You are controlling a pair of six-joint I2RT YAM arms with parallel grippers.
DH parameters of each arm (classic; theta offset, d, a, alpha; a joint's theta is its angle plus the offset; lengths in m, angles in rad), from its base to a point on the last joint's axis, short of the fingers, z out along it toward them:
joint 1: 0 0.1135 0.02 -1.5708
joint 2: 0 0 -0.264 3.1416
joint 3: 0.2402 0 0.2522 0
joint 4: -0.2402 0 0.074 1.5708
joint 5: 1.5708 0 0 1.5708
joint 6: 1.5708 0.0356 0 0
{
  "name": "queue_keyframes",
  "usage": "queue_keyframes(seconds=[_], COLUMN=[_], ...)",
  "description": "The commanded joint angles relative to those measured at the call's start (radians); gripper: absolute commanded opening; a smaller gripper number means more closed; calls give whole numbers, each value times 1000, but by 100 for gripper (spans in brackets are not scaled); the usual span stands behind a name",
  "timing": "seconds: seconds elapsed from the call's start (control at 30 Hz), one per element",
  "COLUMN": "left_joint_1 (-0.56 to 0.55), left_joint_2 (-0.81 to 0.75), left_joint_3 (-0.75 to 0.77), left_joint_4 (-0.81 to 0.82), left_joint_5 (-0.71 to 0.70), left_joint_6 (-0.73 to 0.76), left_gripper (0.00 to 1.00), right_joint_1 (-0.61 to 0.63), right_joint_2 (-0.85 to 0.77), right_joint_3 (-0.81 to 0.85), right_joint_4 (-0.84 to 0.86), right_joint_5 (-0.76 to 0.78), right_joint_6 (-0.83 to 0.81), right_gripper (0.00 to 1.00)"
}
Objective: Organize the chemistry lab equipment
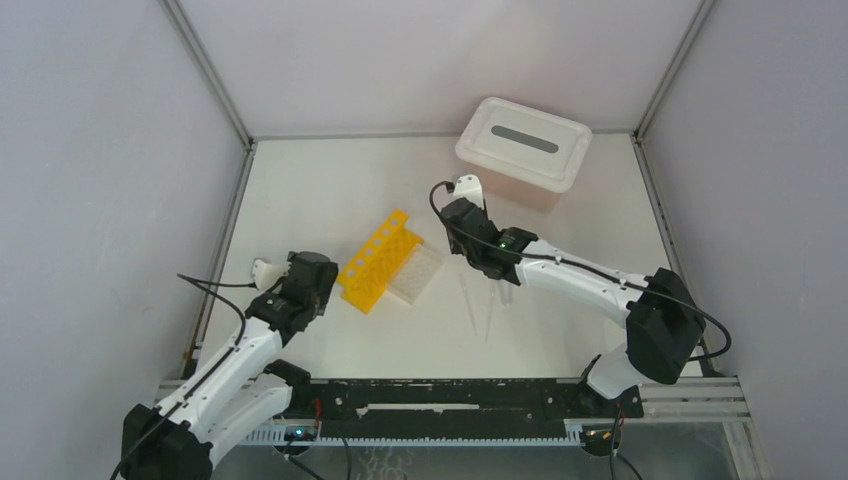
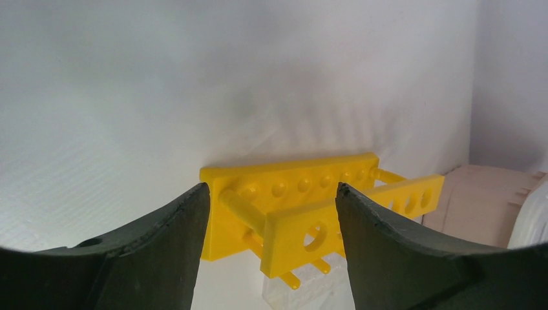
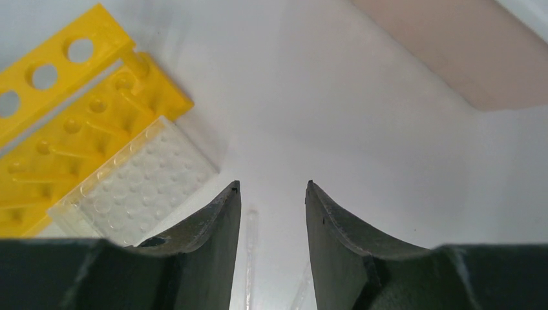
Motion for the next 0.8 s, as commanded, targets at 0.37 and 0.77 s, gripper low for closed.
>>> queue_keyframes(seconds=[0.37,0.77], left_joint_1=[-27,-42], left_joint_2=[87,198], left_joint_3=[-7,43], left_joint_4=[86,148], left_joint_5=[100,104], left_joint_6=[-151,-171], left_gripper=[76,76], right_joint_1=[62,60], right_joint_2=[-24,6], right_joint_3=[-74,-74], right_joint_4=[-13,-20], right_joint_5=[60,68], right_joint_6=[107,97], right_gripper=[48,49])
